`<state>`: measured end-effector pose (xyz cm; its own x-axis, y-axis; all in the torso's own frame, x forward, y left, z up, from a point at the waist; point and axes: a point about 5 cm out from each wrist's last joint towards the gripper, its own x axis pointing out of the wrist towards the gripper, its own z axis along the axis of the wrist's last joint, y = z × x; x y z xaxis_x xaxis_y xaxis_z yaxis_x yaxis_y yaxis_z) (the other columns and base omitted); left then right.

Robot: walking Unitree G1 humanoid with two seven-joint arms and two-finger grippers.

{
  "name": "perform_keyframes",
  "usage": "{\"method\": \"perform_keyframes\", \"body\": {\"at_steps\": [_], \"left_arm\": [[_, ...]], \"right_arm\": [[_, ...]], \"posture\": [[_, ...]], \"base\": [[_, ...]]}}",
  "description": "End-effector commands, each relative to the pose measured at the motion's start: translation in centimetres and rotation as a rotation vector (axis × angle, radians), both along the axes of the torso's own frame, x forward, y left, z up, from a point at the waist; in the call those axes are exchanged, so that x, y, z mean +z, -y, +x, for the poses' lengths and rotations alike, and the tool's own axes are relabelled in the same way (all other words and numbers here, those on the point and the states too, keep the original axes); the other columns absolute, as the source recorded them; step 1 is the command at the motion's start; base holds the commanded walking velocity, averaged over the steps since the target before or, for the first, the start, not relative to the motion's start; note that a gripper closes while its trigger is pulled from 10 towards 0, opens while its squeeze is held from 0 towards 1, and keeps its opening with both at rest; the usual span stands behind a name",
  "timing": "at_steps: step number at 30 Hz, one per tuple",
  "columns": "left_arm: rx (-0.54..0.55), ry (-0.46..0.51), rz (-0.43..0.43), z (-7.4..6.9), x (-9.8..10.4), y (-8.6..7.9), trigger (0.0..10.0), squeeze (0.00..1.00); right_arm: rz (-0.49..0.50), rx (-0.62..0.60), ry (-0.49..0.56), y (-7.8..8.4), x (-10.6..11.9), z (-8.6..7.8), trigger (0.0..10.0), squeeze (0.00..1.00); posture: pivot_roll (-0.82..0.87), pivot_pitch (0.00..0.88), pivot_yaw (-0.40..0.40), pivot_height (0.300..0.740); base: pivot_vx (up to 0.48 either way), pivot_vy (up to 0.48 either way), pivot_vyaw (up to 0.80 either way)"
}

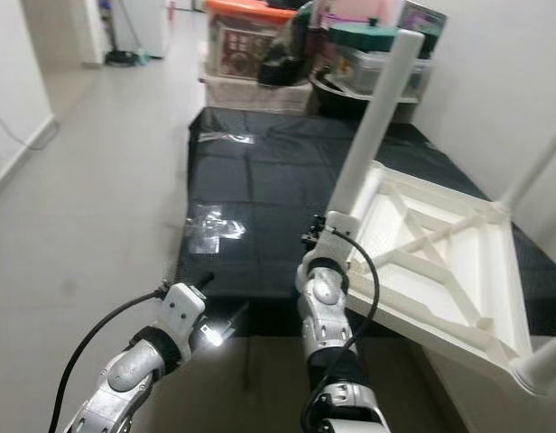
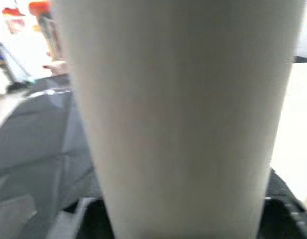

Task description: Building children table

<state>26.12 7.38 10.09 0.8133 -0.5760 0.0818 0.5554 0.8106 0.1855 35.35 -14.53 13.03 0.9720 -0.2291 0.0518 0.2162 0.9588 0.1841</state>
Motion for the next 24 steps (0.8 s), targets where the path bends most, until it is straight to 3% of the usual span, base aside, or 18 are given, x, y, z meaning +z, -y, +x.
{"method": "perform_keyframes", "body": {"at_steps": [1,2,3,6,8,9,12,13,15,17,18,19,24], "left_arm": [[-0.006,-0.001,0.003,0.0,0.0,0.2,10.0,0.00],[-0.006,-0.001,0.003,0.0,0.0,0.2,10.0,0.00],[-0.005,-0.001,0.003,0.1,0.0,0.2,10.0,0.00],[-0.004,0.000,0.002,0.1,0.0,0.2,10.0,0.00],[-0.003,0.001,0.001,0.1,0.0,0.2,10.0,0.00],[-0.003,0.001,0.001,0.1,0.0,0.2,10.0,0.00],[-0.004,0.001,0.000,0.1,0.0,0.2,10.0,0.00],[-0.004,0.001,0.000,0.1,0.0,0.2,10.0,0.00],[-0.005,0.002,0.001,0.1,0.1,0.2,10.0,0.00],[-0.004,0.002,0.001,0.2,0.1,0.2,10.0,0.00],[-0.004,0.002,0.001,0.2,0.1,0.2,10.0,0.00],[-0.005,0.004,0.002,0.2,0.1,0.2,10.0,0.00],[-0.004,0.007,0.003,0.2,0.1,0.3,10.0,0.00]], "right_arm": [[0.019,0.005,0.024,-0.3,0.4,0.1,10.0,1.00],[0.019,0.005,0.024,-0.3,0.4,0.1,10.0,1.00],[0.008,0.012,0.040,-0.3,0.7,0.1,10.0,0.00],[0.008,0.115,0.072,0.2,1.2,0.4,10.0,0.00],[-0.003,0.295,0.083,0.5,1.4,0.6,10.0,0.00],[-0.003,0.295,0.083,0.5,1.4,0.6,10.0,0.00],[-0.094,0.583,0.049,1.5,1.3,0.5,10.0,0.00],[-0.094,0.583,0.049,1.5,1.3,0.5,10.0,0.00],[-0.124,0.752,0.010,2.2,1.4,0.4,10.0,0.00],[-0.138,0.880,-0.021,2.2,1.5,0.4,10.0,0.00],[-0.138,0.880,-0.021,2.2,1.5,0.4,10.0,0.00],[-0.160,1.018,-0.059,1.7,1.4,0.2,10.0,0.00],[-0.183,1.173,-0.080,0.7,1.6,0.1,10.0,0.00]], "posture": [[0.14,0.000,-0.110,0.740],[0.14,0.000,-0.110,0.740],[0.14,0.000,-0.111,0.740],[0.14,0.000,-0.112,0.740],[0.14,0.000,-0.112,0.740],[0.14,0.000,-0.112,0.740],[0.14,0.000,-0.112,0.740],[0.14,0.000,-0.112,0.740],[0.14,0.000,-0.108,0.740],[0.14,0.000,-0.109,0.740],[0.14,0.000,-0.109,0.740],[0.14,0.000,-0.109,0.740],[0.16,0.000,-0.115,0.740]], "base": [[0.000,0.000,0.00],[0.000,0.000,0.00],[0.000,0.000,0.00],[0.000,0.000,0.00],[0.000,0.000,0.00],[0.000,0.000,0.00],[0.000,0.000,0.00],[0.000,0.000,0.00],[0.000,0.000,0.00],[0.000,0.000,0.00],[0.000,0.000,0.00],[0.000,0.000,0.00],[0.000,0.000,0.00]]}}
